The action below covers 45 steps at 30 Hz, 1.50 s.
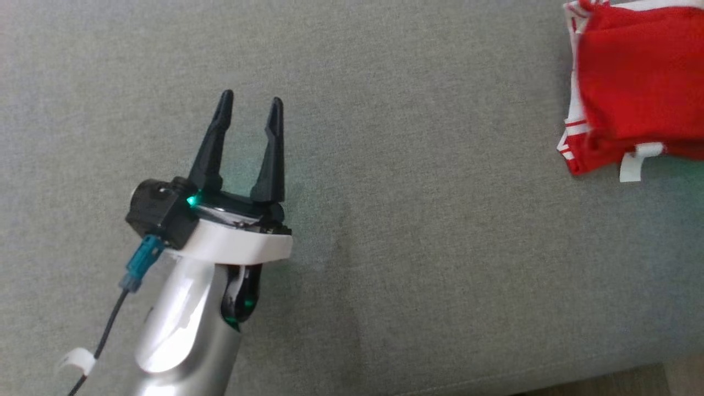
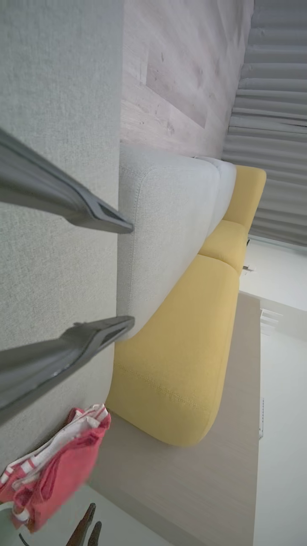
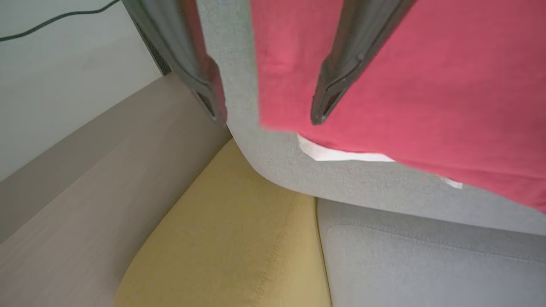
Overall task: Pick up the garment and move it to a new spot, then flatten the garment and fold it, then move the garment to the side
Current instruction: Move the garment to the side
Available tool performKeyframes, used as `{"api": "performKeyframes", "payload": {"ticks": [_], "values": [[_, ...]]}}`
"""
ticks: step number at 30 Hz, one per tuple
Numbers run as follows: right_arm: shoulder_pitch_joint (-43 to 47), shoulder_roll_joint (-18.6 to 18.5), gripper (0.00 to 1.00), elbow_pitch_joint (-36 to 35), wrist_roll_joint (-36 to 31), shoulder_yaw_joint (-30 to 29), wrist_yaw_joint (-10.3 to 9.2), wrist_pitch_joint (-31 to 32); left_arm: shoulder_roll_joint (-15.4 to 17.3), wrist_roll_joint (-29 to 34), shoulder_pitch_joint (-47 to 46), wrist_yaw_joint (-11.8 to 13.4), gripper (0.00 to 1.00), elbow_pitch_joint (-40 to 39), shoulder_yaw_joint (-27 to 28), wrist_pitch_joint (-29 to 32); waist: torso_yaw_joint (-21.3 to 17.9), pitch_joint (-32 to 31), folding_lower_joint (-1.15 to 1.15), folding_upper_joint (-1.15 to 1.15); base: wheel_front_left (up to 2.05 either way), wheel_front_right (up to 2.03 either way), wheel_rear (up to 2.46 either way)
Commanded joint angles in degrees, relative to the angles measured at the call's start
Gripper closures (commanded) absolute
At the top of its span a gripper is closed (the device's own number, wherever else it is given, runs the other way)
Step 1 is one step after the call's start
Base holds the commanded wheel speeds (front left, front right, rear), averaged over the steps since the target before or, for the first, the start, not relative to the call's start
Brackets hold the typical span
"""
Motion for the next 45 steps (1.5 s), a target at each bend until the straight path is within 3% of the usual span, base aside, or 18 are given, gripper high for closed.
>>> {"api": "performKeyframes", "payload": {"ticks": [1,10,19,29,38,45], "values": [[-1.45,-0.59,0.00,-2.17,-0.59,0.46,-0.05,-0.92,0.48,0.93,-1.11,-0.16,0.00,-1.52,2.42,-0.29,-0.11,-0.86,0.00,0.00,0.00,0.00,0.00],[-0.88,4.26,0.00,-6.49,0.67,4.46,-0.05,-4.33,0.48,1.01,1.66,0.06,0.00,-0.85,5.83,-0.29,-0.04,-7.64,0.00,0.00,0.00,0.00,0.00],[2.62,10.04,0.00,-15.19,6.53,8.97,-0.05,-5.81,0.48,0.82,5.34,1.21,0.00,-0.87,9.34,-0.29,1.67,-13.56,0.00,0.00,0.00,0.00,0.00],[11.16,19.56,0.00,-22.63,14.12,11.14,-0.05,-7.38,0.48,-0.42,10.41,1.57,0.00,-0.68,11.36,-0.29,4.31,-17.67,0.00,0.00,0.00,0.00,0.00],[20.59,21.28,0.00,-18.99,20.44,13.18,-0.05,-13.14,0.48,-1.44,14.37,0.94,0.00,0.05,11.62,-0.29,5.28,-18.92,0.00,0.00,0.00,0.00,0.00],[23.43,21.31,0.00,-16.87,22.10,14.49,-0.05,-14.00,0.48,-3.86,15.86,0.39,0.00,0.85,13.12,-0.29,5.01,-19.07,0.00,0.00,0.00,0.00,0.00]]}}
